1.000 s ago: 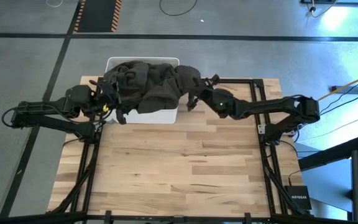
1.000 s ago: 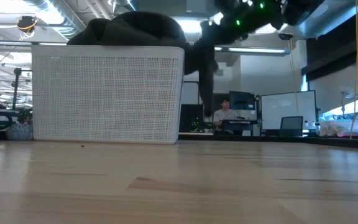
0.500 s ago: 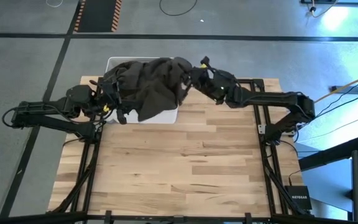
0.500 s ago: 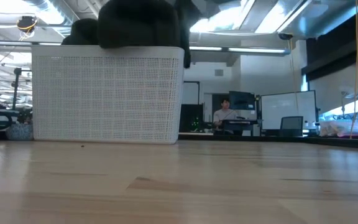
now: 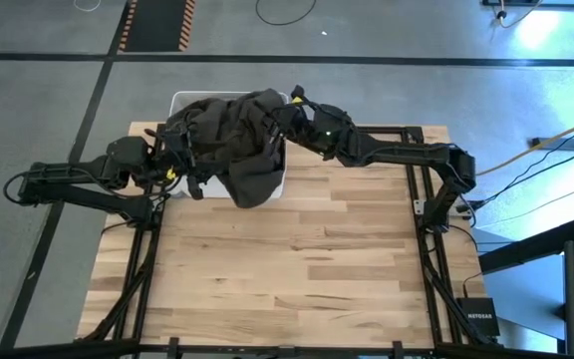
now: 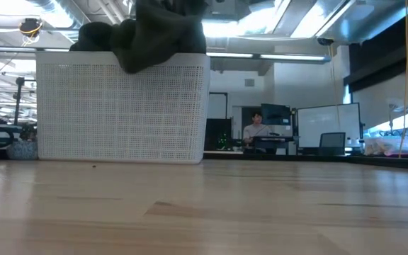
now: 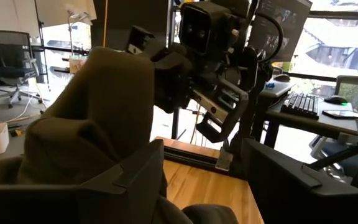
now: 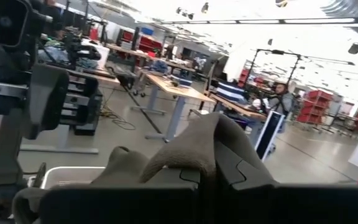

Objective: Sort clothes
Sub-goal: Put the black shirt into the bin

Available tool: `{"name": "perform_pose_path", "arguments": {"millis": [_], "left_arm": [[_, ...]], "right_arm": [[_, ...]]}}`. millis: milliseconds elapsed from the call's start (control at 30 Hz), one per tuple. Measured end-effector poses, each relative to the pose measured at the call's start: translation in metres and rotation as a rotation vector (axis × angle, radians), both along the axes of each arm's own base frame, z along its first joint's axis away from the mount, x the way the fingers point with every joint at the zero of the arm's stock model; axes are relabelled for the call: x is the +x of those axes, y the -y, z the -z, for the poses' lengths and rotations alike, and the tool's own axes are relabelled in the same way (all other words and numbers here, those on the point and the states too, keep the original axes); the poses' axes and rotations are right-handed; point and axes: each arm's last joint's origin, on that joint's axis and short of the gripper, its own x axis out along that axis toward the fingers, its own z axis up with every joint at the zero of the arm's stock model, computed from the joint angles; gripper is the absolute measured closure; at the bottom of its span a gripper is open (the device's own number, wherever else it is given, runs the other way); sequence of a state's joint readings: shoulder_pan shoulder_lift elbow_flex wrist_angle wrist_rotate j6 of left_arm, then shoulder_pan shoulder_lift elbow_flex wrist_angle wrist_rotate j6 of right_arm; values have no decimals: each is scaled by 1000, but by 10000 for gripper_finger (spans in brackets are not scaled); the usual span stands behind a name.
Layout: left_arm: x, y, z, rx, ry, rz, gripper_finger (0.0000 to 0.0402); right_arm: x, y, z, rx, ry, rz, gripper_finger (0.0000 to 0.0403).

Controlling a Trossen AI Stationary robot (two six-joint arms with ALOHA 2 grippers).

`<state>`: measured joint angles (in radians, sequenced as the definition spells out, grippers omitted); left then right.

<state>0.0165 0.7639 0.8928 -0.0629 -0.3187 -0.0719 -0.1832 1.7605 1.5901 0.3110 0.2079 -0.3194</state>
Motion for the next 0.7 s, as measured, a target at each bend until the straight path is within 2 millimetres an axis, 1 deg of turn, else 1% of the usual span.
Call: {"name": "perform_pose_path", "arguments": {"millis": [233,367,467,567,633,700], "left_arm": [[0,0,1,-4,-9,0,190],[1,0,2,-8,-10,0,190],[2,0,4,-30,-30,1,190],[6,0,11,-36,-91,0,190],[10,0,16,-42,-132,0,190],[15,0,21,-51,-167,-1,190]], "right_arm": [[22,3,8,-4,-18,-52,391],[30,4,20,3,-60,-69,389],[34,5,31,24,-131,-70,388],[37,6,46,78,-220,-45,385],[36,7,54,100,-293,-7,374],[31,7,56,111,-353,26,352]]}}
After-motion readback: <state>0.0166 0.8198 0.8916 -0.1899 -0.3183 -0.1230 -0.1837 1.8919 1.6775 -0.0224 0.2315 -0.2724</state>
